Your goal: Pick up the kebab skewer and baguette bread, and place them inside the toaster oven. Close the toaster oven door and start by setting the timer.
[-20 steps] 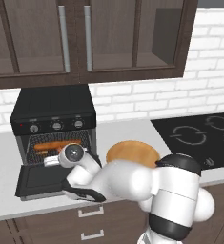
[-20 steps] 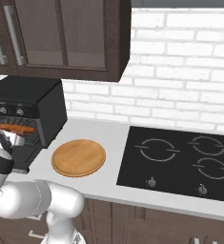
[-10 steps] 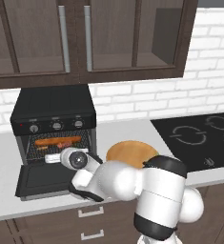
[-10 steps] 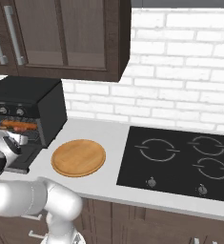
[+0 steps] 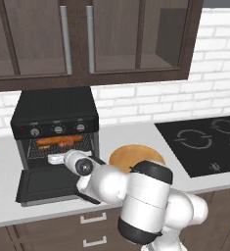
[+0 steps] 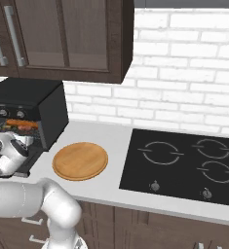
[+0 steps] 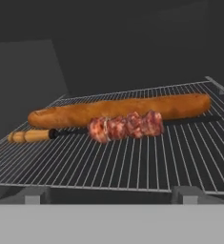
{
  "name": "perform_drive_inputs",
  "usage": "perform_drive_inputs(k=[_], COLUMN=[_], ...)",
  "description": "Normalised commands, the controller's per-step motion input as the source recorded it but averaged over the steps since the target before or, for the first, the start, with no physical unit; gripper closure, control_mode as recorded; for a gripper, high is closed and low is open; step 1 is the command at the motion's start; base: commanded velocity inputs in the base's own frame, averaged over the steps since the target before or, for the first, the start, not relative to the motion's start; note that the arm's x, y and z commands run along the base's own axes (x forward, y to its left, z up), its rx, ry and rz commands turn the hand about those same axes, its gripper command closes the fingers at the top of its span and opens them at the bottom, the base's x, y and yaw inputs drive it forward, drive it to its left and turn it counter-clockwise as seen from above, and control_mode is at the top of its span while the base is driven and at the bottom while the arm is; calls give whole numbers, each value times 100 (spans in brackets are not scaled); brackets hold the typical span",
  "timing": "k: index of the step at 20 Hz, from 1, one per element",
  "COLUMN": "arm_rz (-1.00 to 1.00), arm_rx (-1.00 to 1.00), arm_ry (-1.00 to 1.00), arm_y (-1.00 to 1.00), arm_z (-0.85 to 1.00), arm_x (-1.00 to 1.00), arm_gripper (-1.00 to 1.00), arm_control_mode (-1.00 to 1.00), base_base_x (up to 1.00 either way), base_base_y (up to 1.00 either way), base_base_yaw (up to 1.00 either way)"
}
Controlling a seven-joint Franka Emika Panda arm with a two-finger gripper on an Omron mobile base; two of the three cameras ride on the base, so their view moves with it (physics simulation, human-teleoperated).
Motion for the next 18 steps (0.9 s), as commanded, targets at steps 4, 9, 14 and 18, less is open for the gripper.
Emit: perform_drive_inputs(k=[4, 9, 14, 18], arm_rz=[0, -1, 0, 0], arm_rx=[3, 1, 0, 0], arm_ry=[0, 0, 0, 0], arm_y=[3, 6, 0, 0], arm_z=[11, 10, 0, 11], arm_x=[20, 24, -13, -75], arm_gripper=[-100, -100, -100, -100], arm_control_mode=[-100, -100, -100, -100], base_base_x=[0, 0, 0, 0], base_base_y=[0, 0, 0, 0], base_base_yaw=[0, 0, 0, 0])
